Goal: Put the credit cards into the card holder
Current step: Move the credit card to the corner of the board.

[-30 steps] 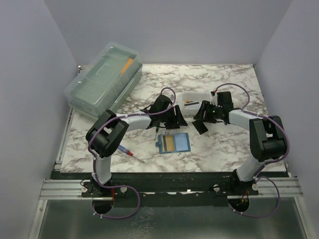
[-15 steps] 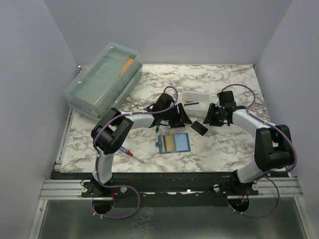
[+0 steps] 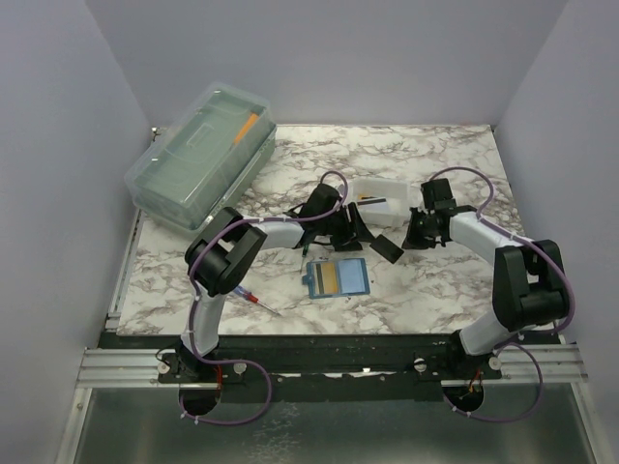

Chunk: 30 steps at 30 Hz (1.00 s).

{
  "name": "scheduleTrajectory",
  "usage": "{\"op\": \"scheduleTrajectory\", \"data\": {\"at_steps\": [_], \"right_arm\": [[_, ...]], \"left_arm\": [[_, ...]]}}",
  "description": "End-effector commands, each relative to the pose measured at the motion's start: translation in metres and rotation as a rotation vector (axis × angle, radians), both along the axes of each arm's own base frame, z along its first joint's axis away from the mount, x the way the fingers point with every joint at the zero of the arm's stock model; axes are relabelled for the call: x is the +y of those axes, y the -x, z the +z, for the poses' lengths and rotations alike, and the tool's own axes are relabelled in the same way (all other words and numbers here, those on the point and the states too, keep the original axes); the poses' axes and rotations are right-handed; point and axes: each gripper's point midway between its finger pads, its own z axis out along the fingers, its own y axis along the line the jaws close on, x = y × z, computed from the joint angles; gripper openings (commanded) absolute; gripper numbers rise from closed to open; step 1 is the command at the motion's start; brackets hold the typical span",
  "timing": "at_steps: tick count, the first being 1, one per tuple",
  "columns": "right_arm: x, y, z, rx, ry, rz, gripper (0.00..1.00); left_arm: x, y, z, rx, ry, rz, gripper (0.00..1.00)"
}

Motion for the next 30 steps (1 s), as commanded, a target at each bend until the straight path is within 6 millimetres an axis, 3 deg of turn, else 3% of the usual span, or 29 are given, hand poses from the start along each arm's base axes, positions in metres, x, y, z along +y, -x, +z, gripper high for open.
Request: {"op": "scheduleTrajectory", "data": {"at_steps": [1,5,17,30], "right_arm": [[-0.004,0.003,-0.008,0.034,0.028,0.001,0.06],[-0.007,0.005,-0.012,0.055,0.046,-0.008,0.00],[-0.011,0.006,-0.031,0.090,0.066,-0.026,0.00],[-0.013,0.012,-0.043,0.154,0.082,-0.034,0.00]], "left_arm": [[-0.011,-0.003,0.005,0.000,0.038,-0.017,0.58],[-0.012,-0.003,0.006,0.001,0.043,-0.017,0.58],[-0.014,-0.005,0.003,0.007,0.043,-0.016,0.58],[-0.005,-0.017,-0.025,0.013,-0.122,0.065,0.51]]}}
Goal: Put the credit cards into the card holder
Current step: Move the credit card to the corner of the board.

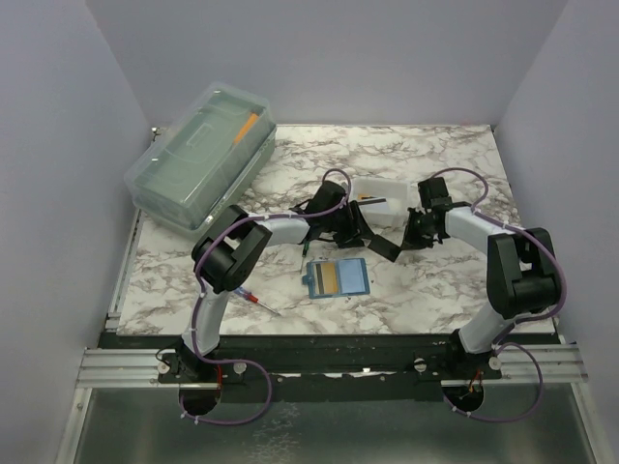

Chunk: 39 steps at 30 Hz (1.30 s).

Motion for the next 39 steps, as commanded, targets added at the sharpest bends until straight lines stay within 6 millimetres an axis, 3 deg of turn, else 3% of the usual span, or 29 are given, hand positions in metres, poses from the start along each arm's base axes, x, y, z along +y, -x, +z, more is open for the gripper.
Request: {"op": "scheduleTrajectory", "data": {"at_steps": [1,16,25,32,35,39], "right_arm": [[-0.011,0.015,-0.024,0.092,0.064,-0.017,0.00],[-0.009,0.012,-0.022,0.089,0.054,-0.011,0.00],[0.003,0.019,-0.026,0.097,-0.018,-0.012,0.00],[0.009,0.023,-0.029,0.099,-0.056,-0.015,0.00],[0.009,0.022,-0.028,0.096,-0.060,-0.015,0.00],[0.008,0.018,-0.022,0.075,-0.050,-0.002,0.00]], "left_arm": [[0.000,-0.005,-0.016,-0.007,-0.076,0.026,0.51],[-0.006,0.016,-0.029,0.140,-0.071,0.021,0.54],[-0.041,0.021,0.026,0.143,0.202,-0.080,0.54],[-0.048,0.027,0.065,0.106,0.309,-0.120,0.55],[-0.042,0.027,0.067,0.070,0.290,-0.101,0.55],[-0.023,0.024,0.041,-0.005,0.112,-0.110,0.57]]}}
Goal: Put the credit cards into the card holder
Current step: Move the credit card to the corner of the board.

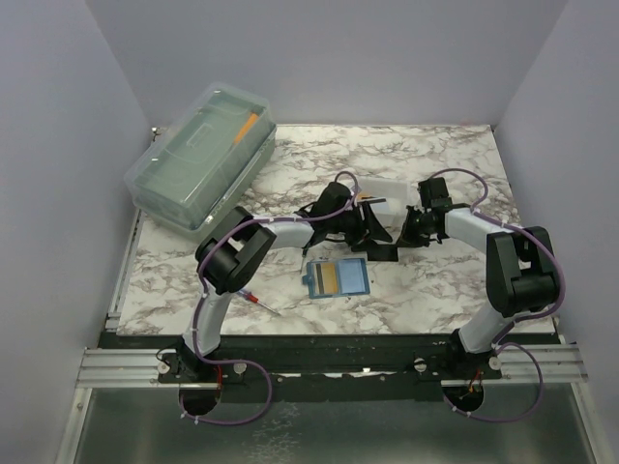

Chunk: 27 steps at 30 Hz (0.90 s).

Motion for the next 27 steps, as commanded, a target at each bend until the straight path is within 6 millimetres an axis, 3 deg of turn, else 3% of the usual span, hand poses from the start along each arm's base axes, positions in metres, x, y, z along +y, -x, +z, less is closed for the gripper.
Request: {"op": "scheduleTrajectory", "data": {"at_steps": [1,4,8,12,17,27], "right_arm": [[-0.006,0.026,-0.020,0.095,0.032,0.025,0.00],[-0.005,0.022,-0.010,0.061,0.035,0.051,0.00],[-0.008,0.011,0.020,-0.046,0.069,0.056,0.04],[0.002,0.003,0.036,-0.092,0.084,0.080,0.24],[0.018,-0.006,0.028,-0.051,0.109,0.086,0.39],[0.028,-0.013,-0.010,-0.005,0.203,0.036,0.50]], "left_arm": [[0.018,-0.002,0.003,-0.139,-0.118,-0.024,0.57],[0.029,-0.006,0.008,-0.179,-0.132,-0.016,0.57],[0.041,-0.004,0.020,-0.241,-0.155,-0.038,0.57],[0.062,0.002,0.033,-0.274,-0.180,-0.037,0.57],[0.089,0.012,0.049,-0.308,-0.198,-0.023,0.57],[0.129,0.022,0.083,-0.421,-0.217,0.024,0.59]]}}
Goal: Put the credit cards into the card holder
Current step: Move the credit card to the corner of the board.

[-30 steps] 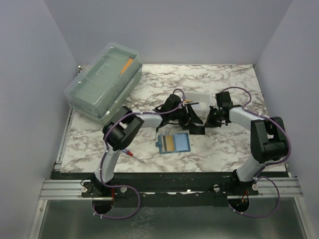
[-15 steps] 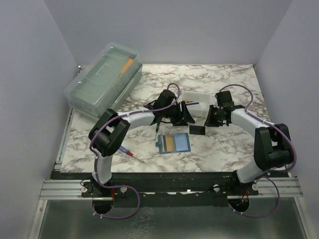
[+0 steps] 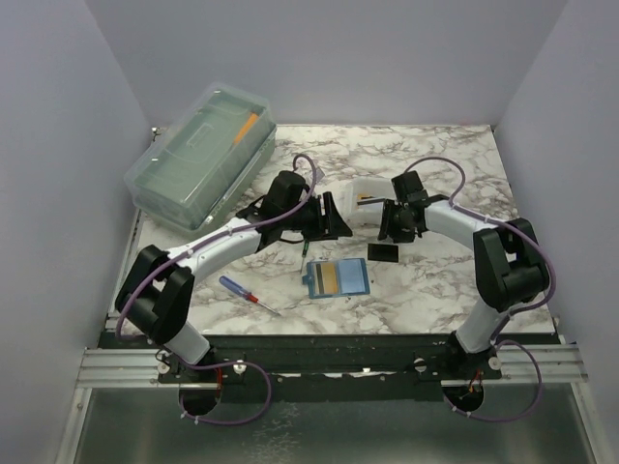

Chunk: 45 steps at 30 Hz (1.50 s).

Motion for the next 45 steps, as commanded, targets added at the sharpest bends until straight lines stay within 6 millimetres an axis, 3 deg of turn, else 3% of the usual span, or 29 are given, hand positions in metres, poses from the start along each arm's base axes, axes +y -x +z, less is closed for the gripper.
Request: {"op": "scheduleTrajectory", "data": {"at_steps": [1,6,12,21,25,30,34,39,42,45], "right_arm": [[-0.003,0.003,-0.023,0.041,0.107,-0.045,0.51],[0.003,0.043,-0.038,0.146,0.175,-0.027,0.52],[0.008,0.095,-0.041,0.237,0.197,0.005,0.52],[0.022,0.153,-0.046,0.333,0.186,0.037,0.51],[0.031,0.172,-0.045,0.358,0.144,0.040,0.50],[0.044,0.197,-0.037,0.398,0.063,0.058,0.47],[0.048,0.196,-0.016,0.354,0.014,0.048,0.45],[0.050,0.151,0.005,0.200,0.083,0.028,0.53],[0.061,0.130,0.000,0.193,0.117,0.044,0.55],[0.072,0.122,-0.008,0.198,0.103,0.048,0.50]], "left_arm": [[0.018,-0.001,0.010,-0.070,-0.031,0.020,0.59],[0.023,0.002,0.016,-0.082,-0.020,0.018,0.59],[0.025,0.006,0.010,-0.065,-0.022,0.001,0.59],[0.025,0.017,0.000,-0.024,-0.019,-0.031,0.60],[0.024,0.033,-0.017,0.032,-0.028,-0.068,0.60],[0.016,0.070,-0.042,0.079,-0.057,-0.153,0.59],[0.015,0.095,-0.058,0.094,-0.080,-0.188,0.57],[0.024,0.107,-0.071,0.109,-0.094,-0.174,0.58],[0.030,0.112,-0.075,0.120,-0.103,-0.154,0.59],[0.036,0.115,-0.073,0.115,-0.097,-0.130,0.59]]}}
